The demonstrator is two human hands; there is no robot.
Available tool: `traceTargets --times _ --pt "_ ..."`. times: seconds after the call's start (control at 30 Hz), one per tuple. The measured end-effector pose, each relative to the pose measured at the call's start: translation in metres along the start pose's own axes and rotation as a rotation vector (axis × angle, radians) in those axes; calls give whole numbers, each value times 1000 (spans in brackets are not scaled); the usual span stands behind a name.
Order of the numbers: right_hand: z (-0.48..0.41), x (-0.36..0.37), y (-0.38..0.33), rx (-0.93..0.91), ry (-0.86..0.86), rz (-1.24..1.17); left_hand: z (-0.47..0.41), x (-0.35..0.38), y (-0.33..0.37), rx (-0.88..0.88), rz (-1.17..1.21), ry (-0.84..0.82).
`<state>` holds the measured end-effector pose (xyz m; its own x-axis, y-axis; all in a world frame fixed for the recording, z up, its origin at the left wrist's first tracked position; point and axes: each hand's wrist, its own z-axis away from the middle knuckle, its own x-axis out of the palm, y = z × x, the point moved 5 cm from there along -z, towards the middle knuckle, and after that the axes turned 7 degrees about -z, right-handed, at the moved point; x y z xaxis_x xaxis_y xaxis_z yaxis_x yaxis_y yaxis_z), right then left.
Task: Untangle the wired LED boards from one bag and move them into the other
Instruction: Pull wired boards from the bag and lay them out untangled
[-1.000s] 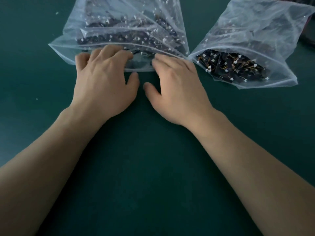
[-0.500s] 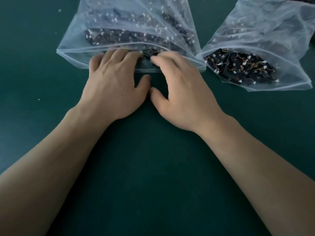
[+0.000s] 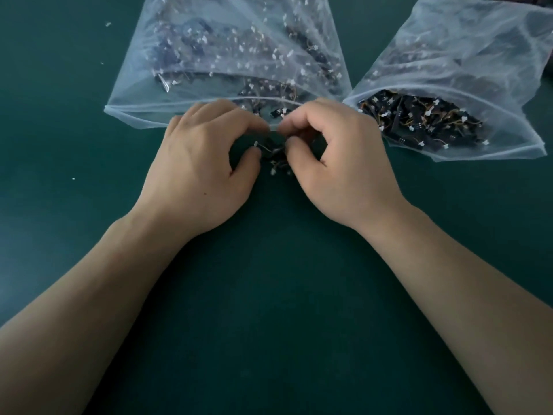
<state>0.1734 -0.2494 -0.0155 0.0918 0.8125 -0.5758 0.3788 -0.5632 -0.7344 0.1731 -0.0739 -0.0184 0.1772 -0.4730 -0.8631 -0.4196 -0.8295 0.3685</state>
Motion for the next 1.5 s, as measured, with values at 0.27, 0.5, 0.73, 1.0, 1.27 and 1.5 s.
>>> traceTargets --times 0.27,0.5,0.73,1.0,1.27,1.5 --pt "-1 15 1 93 -248 261 0 15 -1 -31 -212 -202" --pt "0 22 3 90 -339 384 -9 12 -10 -170 -147 -146" --pt "1 10 1 87 -205 135 -6 10 -1 -46 -59 -183" --pt "-2 11 -1 46 -180 161 -5 5 1 1 63 -122" --pt "1 -12 5 43 -22 33 -1 -2 -3 -4 121 16" --pt "26 -24 12 -58 -146 250 1 4 3 65 85 -126"
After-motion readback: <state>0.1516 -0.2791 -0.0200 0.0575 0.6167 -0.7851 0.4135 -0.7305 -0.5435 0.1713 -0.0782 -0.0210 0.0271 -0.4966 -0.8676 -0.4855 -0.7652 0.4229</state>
